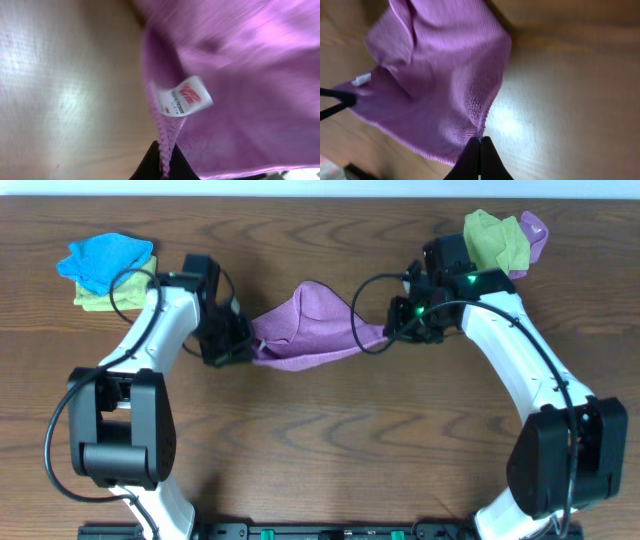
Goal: Fold the cloth
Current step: 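Lift the cloth with both grippers and stretch it apart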
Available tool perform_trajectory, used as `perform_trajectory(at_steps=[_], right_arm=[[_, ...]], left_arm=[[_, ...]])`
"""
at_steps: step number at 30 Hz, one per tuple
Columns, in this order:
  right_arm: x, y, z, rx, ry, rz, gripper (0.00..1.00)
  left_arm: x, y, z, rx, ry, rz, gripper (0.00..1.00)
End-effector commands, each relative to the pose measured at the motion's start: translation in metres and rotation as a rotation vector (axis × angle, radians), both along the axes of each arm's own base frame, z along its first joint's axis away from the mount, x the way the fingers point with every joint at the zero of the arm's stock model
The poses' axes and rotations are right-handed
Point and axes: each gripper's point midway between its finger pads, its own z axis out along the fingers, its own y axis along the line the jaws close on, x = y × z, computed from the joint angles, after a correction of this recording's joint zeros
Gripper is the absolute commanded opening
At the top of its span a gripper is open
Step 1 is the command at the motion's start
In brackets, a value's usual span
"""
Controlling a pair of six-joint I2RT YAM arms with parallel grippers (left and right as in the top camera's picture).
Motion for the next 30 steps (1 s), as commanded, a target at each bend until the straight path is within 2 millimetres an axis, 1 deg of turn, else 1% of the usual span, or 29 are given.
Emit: perform_trajectory(at_steps=[1, 3, 5, 6, 8, 11, 14, 18, 20, 23, 30], right_arm=[[0.019, 0.007, 0.019, 0.032, -0.07, -0.053, 0.01], [0.04, 0.012, 0.04, 0.064, -0.149, -0.077, 0.01], [0.058, 0.016, 0.061, 0.09, -0.233, -0.085, 0.01], [0.069, 0.017, 0.075, 0.098, -0.29, -0.089, 0.02], [0.089, 0.013, 0.1, 0.085, -0.381, -0.125, 0.01], [0.105, 0.012, 0.118, 0.084, -0.455, -0.141, 0.01], [0.119, 0.008, 0.122, 0.066, -0.501, -0.162, 0.02], [0.138, 0.009, 0.122, 0.067, -0.557, -0.177, 0.01], [0.144, 0.009, 0.121, 0.07, -0.576, -0.18, 0.01], [0.149, 0.002, 0.12, 0.041, -0.593, -0.193, 0.02], [0.162, -0.021, 0.129, 0.02, -0.649, -0.233, 0.02]], left_arm=[[0.039, -0.004, 0.037, -0.009, -0.128, 0.044, 0.06], [0.064, -0.004, 0.062, -0.01, -0.223, 0.065, 0.06], [0.081, 0.0, 0.079, 0.013, -0.291, 0.09, 0.06], [0.09, 0.002, 0.088, 0.022, -0.326, 0.102, 0.06], [0.111, 0.003, 0.106, 0.026, -0.415, 0.129, 0.06], [0.132, 0.003, 0.122, 0.011, -0.5, 0.174, 0.06], [0.146, 0.004, 0.131, 0.002, -0.564, 0.201, 0.05], [0.163, 0.007, 0.142, 0.01, -0.646, 0.226, 0.06], [0.166, 0.01, 0.143, 0.022, -0.66, 0.233, 0.06], [0.167, 0.013, 0.143, 0.04, -0.665, 0.236, 0.06], [0.173, 0.02, 0.145, 0.083, -0.697, 0.249, 0.06]])
